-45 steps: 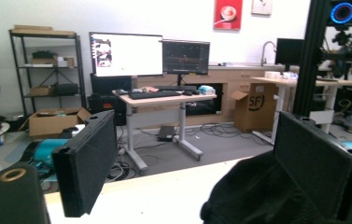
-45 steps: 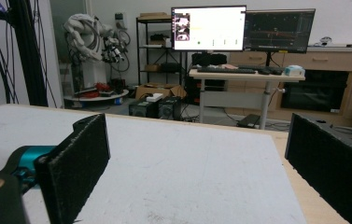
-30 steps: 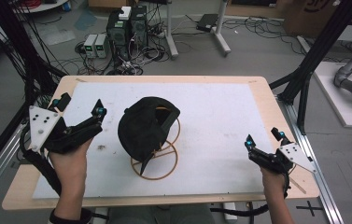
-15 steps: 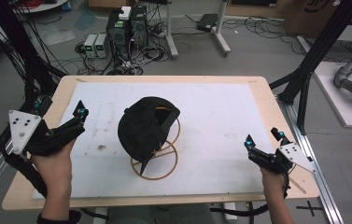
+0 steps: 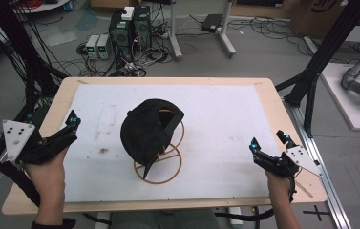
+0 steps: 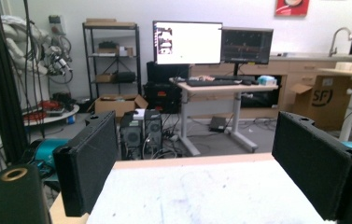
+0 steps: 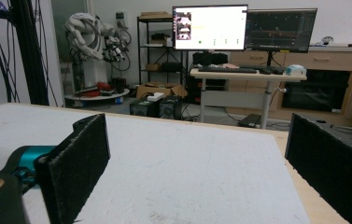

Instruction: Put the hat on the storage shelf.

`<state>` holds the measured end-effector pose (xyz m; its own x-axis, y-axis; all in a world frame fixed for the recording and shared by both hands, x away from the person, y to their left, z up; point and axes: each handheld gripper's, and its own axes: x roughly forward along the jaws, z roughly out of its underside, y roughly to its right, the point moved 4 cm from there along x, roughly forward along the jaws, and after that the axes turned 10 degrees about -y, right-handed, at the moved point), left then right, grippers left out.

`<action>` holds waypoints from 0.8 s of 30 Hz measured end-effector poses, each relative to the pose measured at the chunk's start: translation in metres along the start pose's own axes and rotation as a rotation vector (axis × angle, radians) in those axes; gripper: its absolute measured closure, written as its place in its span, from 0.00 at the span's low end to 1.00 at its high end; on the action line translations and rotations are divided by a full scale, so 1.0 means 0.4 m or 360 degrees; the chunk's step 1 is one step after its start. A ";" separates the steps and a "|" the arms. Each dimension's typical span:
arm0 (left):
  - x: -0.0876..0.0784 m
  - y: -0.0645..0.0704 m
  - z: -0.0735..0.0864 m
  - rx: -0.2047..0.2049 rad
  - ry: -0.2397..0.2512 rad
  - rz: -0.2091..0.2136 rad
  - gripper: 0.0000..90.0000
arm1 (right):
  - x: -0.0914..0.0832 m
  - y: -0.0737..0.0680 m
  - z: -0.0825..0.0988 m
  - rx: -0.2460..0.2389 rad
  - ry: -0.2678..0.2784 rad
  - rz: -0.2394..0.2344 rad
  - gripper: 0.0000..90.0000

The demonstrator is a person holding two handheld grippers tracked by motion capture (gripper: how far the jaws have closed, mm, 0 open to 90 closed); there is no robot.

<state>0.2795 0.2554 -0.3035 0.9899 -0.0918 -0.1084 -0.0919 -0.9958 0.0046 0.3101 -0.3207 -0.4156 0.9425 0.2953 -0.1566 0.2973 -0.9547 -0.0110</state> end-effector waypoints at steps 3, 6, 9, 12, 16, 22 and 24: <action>0.005 -0.008 0.019 0.0011 -0.0009 -0.0001 0.17 | 0.001 0.000 0.000 -0.0008 -0.0002 0.0000 0.07; 0.011 -0.022 0.038 0.0018 -0.0025 -0.0006 0.17 | 0.000 -0.001 0.000 -0.0004 0.0002 -0.0001 0.07; 0.016 -0.037 0.058 0.0012 -0.0044 -0.0006 0.17 | 0.000 0.000 0.000 0.0005 0.0003 0.0002 0.07; 0.024 -0.051 0.085 0.0019 -0.0066 -0.0003 0.17 | 0.001 0.000 0.000 -0.0005 0.0004 -0.0002 0.07; 0.034 -0.072 0.122 0.0002 -0.0095 0.0003 0.17 | 0.001 -0.004 0.000 0.0004 -0.0004 -0.0006 0.07; 0.044 -0.097 0.168 -0.0019 -0.0129 0.0015 0.17 | 0.003 -0.004 0.001 -0.0010 0.0002 -0.0010 0.07; 0.046 -0.104 0.178 -0.0044 -0.0121 0.0029 0.17 | 0.003 -0.004 0.001 -0.0009 0.0002 -0.0008 0.07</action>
<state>0.2938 0.2956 -0.3765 0.9769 -0.1105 -0.1831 -0.1059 -0.9938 0.0346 0.3107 -0.3187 -0.4160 0.9411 0.3002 -0.1555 0.3029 -0.9530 -0.0064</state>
